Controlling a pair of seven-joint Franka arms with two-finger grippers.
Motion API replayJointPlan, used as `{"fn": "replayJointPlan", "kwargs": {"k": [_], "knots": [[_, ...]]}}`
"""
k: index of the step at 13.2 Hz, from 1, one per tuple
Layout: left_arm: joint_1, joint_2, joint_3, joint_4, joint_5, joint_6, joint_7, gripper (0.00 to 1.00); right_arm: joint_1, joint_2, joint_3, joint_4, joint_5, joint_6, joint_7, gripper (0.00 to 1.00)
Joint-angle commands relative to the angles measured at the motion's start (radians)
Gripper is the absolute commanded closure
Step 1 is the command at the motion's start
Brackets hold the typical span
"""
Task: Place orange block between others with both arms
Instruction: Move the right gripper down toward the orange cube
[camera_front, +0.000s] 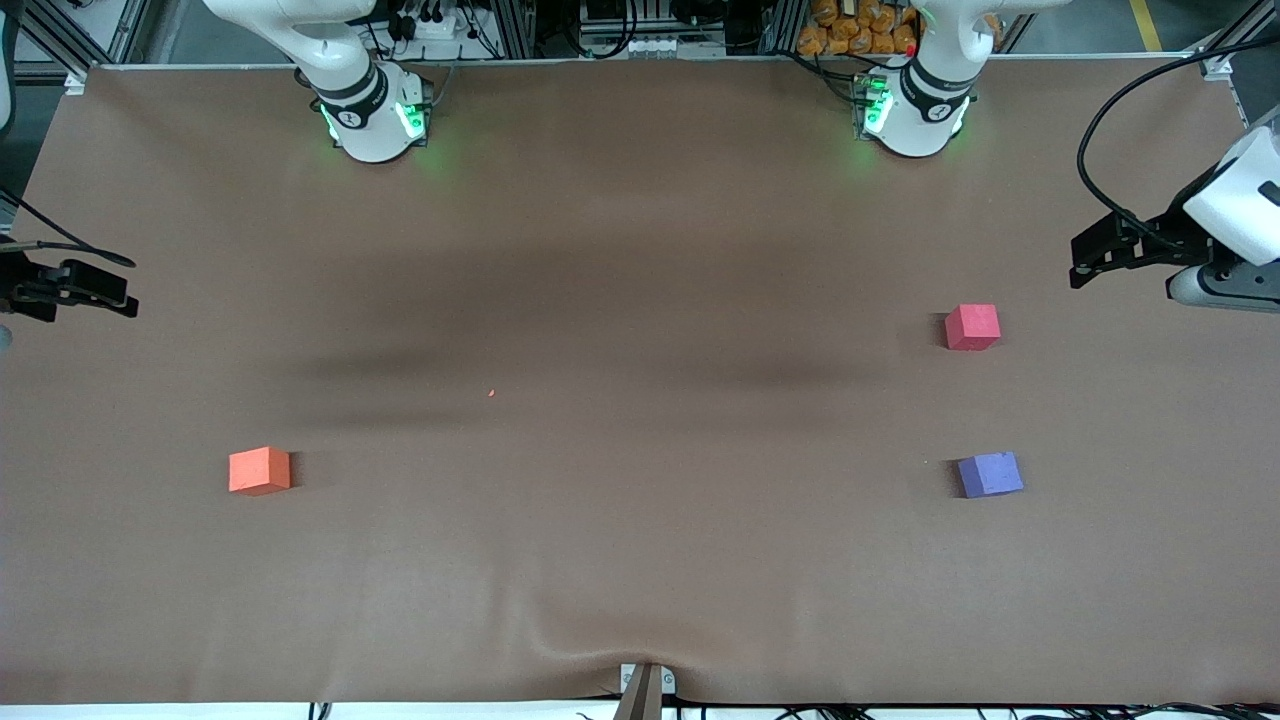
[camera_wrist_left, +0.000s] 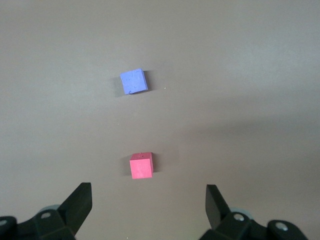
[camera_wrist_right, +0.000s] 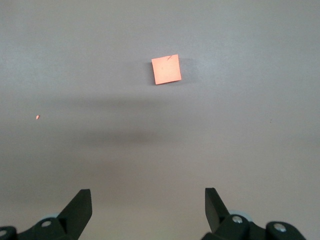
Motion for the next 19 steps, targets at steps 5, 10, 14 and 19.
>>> {"fn": "replayJointPlan", "kwargs": {"k": [5,10,14,19], "knots": [[0.007,0.002,-0.007,0.012,0.018,0.012,0.003,0.00,-0.006,0.009,0.014,0.029,-0.009,-0.040,-0.012,0.00],[0.010,0.004,-0.003,0.008,0.009,0.032,0.013,0.00,0.014,0.017,0.012,0.029,-0.007,-0.039,-0.016,0.00],[0.012,0.005,-0.001,0.006,0.008,0.034,0.017,0.00,-0.003,0.024,0.011,0.028,-0.007,-0.036,-0.018,0.00],[0.012,0.004,-0.001,0.006,0.008,0.035,0.017,0.00,0.000,0.144,0.011,0.032,-0.005,0.090,-0.016,0.00]]}}
